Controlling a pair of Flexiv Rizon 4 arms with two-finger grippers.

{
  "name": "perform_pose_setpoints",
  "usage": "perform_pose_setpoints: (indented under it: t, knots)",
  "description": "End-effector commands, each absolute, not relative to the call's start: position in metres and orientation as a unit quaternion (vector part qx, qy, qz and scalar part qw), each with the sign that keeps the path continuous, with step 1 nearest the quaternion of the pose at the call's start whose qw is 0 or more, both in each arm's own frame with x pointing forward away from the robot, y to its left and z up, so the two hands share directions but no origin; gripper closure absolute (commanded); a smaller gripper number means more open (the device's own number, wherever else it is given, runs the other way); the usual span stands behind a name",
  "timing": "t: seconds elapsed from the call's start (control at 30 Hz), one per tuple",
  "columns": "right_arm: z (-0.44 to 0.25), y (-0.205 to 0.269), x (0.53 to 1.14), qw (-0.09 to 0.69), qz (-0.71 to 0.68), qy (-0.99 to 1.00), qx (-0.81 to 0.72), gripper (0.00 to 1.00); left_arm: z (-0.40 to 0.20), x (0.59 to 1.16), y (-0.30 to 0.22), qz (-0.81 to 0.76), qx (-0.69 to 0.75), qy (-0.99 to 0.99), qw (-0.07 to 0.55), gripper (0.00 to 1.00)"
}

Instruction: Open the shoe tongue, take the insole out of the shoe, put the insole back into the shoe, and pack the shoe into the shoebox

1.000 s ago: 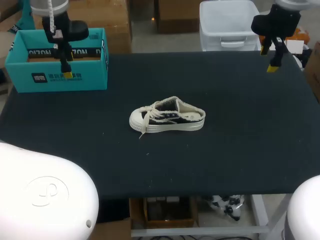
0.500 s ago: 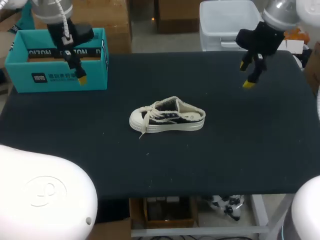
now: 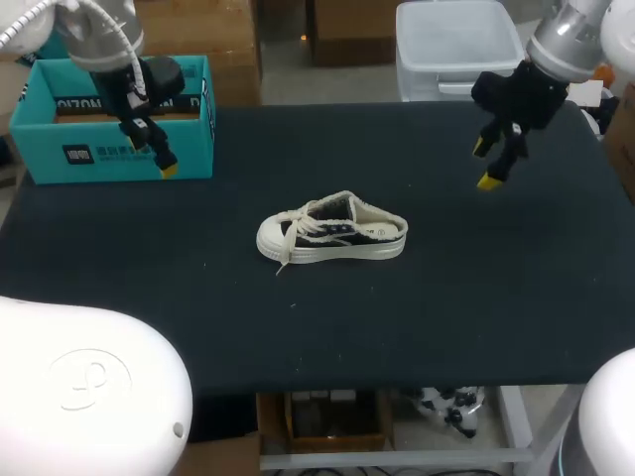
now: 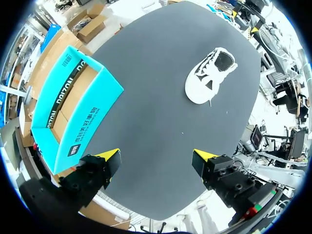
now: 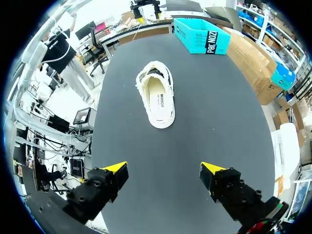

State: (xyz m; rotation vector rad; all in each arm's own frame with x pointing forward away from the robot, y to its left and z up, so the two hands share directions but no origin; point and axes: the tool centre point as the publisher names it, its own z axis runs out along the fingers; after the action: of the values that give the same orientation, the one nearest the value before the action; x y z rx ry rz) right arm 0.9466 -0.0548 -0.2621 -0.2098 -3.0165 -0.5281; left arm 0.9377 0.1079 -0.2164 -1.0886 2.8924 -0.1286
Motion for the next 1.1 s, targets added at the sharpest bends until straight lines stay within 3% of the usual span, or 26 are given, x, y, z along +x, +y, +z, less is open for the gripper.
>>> perform_pose_setpoints:
  t: [0.03,0.13,0.33,0.87,1.1]
  knots:
    - [-0.262,-0.055,0.946,0.036,-0.172,-0.982,-0.068,0.00,-0.217,0.937,0.108,-0.042,-0.353,0.934,0.027,0.00]
    - [-0.268,-0.043,0.947,0.023,-0.176,-0.982,-0.060,0.00,-0.221,0.928,0.101,-0.043,-0.388,0.920,0.022,0.00]
    - [-0.298,-0.014,0.937,0.014,-0.211,-0.976,-0.043,0.00,-0.242,0.919,0.087,-0.047,-0.474,0.878,-0.047,0.00]
    - [-0.346,0.036,0.921,-0.010,-0.306,-0.951,-0.026,0.00,-0.247,0.902,0.050,-0.073,-0.596,0.800,0.012,0.00]
    - [-0.358,0.051,0.923,-0.006,-0.328,-0.944,-0.017,0.00,-0.245,0.902,0.046,-0.091,-0.608,0.789,0.008,0.00]
